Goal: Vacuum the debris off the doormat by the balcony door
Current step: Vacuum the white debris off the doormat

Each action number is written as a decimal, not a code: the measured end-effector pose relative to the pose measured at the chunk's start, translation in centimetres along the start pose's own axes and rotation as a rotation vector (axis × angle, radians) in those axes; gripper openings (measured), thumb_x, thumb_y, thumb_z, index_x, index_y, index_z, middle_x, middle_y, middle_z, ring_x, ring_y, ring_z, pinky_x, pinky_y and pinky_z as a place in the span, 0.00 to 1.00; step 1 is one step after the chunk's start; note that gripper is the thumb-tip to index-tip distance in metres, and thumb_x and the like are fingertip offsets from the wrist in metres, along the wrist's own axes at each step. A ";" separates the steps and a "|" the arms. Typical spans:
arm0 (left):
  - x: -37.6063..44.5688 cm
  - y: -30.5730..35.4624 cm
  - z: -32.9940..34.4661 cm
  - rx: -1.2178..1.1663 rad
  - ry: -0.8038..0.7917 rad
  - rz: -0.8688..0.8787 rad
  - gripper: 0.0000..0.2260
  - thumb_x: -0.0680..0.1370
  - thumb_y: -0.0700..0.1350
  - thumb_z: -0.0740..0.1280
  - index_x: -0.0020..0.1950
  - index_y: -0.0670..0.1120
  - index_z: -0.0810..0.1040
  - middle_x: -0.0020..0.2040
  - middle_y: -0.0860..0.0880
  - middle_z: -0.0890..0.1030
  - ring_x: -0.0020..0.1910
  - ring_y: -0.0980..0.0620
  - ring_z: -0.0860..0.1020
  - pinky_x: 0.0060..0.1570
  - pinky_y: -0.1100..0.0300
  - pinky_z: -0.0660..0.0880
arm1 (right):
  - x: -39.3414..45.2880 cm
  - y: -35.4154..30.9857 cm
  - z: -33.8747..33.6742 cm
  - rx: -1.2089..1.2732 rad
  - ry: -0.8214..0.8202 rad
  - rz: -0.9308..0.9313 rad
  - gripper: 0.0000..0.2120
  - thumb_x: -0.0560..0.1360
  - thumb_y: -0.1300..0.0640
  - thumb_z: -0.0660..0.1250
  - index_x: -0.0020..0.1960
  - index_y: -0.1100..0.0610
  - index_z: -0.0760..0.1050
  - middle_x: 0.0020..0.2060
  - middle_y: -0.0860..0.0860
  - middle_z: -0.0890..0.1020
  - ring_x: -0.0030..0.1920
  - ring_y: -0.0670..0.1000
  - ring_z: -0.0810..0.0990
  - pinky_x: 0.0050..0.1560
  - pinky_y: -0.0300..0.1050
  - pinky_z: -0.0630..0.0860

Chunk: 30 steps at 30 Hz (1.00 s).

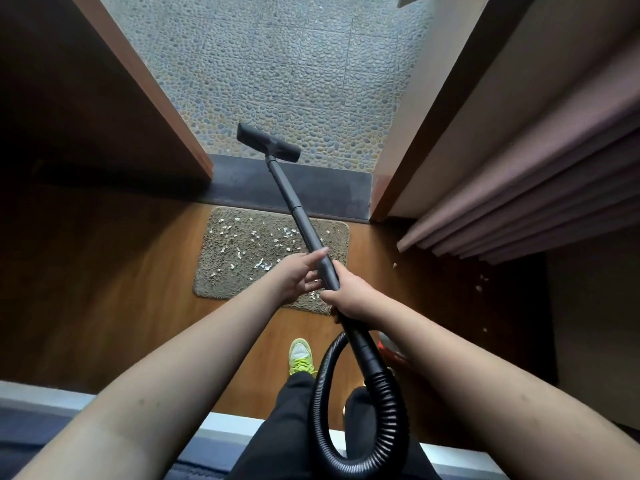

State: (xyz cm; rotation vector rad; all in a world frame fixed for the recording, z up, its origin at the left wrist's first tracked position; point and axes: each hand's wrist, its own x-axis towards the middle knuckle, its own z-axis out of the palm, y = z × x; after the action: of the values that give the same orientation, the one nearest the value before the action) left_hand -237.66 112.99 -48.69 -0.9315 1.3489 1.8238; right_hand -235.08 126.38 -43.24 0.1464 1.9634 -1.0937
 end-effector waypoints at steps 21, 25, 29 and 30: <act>0.2 3.1 2.6 0.048 -0.022 0.000 0.08 0.82 0.39 0.56 0.47 0.37 0.70 0.36 0.41 0.75 0.27 0.50 0.75 0.27 0.60 0.76 | -3.6 -0.1 6.0 1.136 -0.068 0.089 0.06 0.79 0.60 0.63 0.51 0.58 0.66 0.31 0.54 0.74 0.26 0.50 0.74 0.28 0.43 0.75; 1.0 1.8 3.6 0.007 0.066 0.031 0.06 0.81 0.38 0.57 0.46 0.37 0.69 0.37 0.40 0.76 0.29 0.48 0.76 0.26 0.61 0.77 | -4.1 1.5 3.8 1.002 -0.064 0.123 0.06 0.80 0.60 0.62 0.51 0.59 0.64 0.31 0.53 0.72 0.24 0.48 0.72 0.25 0.39 0.72; 1.8 -0.4 3.3 0.061 0.127 0.024 0.06 0.80 0.38 0.62 0.54 0.37 0.70 0.38 0.40 0.79 0.28 0.48 0.81 0.26 0.57 0.80 | -4.5 3.6 1.7 0.799 -0.117 0.157 0.06 0.79 0.60 0.63 0.49 0.59 0.66 0.31 0.53 0.74 0.25 0.48 0.72 0.24 0.40 0.73; 2.0 -1.0 3.0 0.090 0.140 0.017 0.07 0.79 0.39 0.64 0.55 0.38 0.71 0.40 0.40 0.79 0.30 0.49 0.82 0.26 0.57 0.80 | -4.6 4.0 1.4 0.742 -0.123 0.162 0.06 0.79 0.60 0.64 0.49 0.60 0.67 0.31 0.54 0.74 0.25 0.48 0.73 0.24 0.40 0.73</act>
State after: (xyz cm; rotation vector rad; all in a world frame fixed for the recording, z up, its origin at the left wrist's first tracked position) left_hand -238.27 116.35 -50.28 -1.0180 1.5163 1.7218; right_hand -229.42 129.08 -42.83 0.6053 1.3308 -1.6267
